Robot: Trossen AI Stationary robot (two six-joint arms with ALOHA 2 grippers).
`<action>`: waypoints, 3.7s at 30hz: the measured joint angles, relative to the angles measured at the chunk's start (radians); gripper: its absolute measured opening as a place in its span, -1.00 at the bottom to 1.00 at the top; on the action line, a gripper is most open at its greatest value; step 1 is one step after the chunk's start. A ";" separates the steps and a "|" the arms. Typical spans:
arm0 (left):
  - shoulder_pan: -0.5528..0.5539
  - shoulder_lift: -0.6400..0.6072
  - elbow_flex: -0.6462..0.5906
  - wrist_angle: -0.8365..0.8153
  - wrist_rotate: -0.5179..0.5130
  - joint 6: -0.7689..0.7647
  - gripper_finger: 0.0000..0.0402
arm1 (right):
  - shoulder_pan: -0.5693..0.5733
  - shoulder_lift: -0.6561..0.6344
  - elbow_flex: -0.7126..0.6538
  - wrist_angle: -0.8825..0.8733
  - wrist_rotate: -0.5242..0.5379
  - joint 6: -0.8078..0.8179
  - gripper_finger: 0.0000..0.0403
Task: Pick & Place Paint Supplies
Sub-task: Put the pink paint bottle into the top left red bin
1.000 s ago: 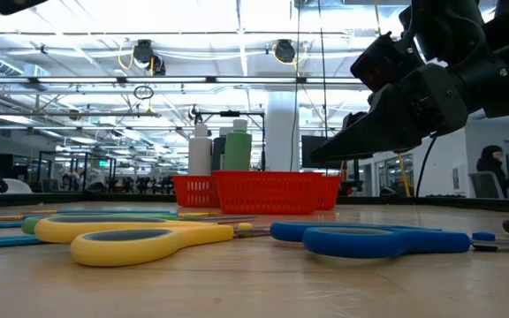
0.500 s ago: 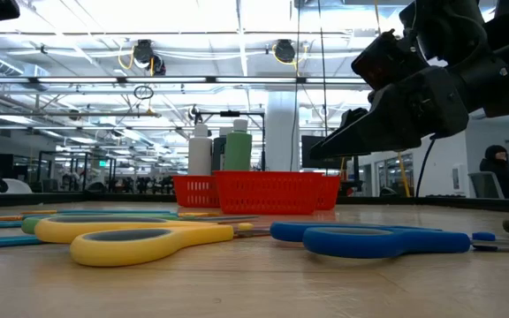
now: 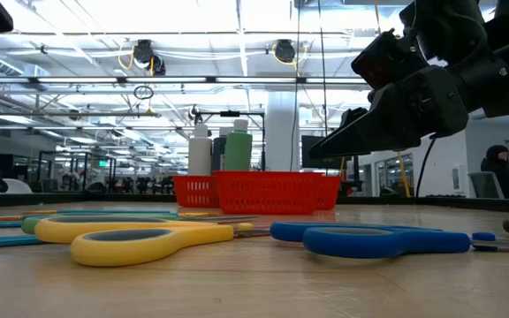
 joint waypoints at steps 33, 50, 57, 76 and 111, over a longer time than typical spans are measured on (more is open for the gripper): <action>0.108 -0.013 0.137 0.026 -0.278 0.245 -0.39 | 0.000 0.000 0.000 0.017 0.000 0.003 0.40; 0.622 0.003 0.391 0.034 -0.349 0.606 -0.39 | -0.001 0.000 0.000 0.023 0.000 0.004 0.40; 0.826 0.051 0.391 0.033 -0.279 0.640 -0.39 | -0.001 0.000 0.000 0.023 0.000 0.003 0.40; 1.026 0.250 0.391 0.067 -0.261 0.693 -0.39 | -0.001 0.000 0.000 0.023 -0.002 0.004 0.40; 1.093 0.413 0.390 0.094 -0.162 0.653 -0.39 | 0.000 0.000 0.000 0.017 -0.003 0.004 0.40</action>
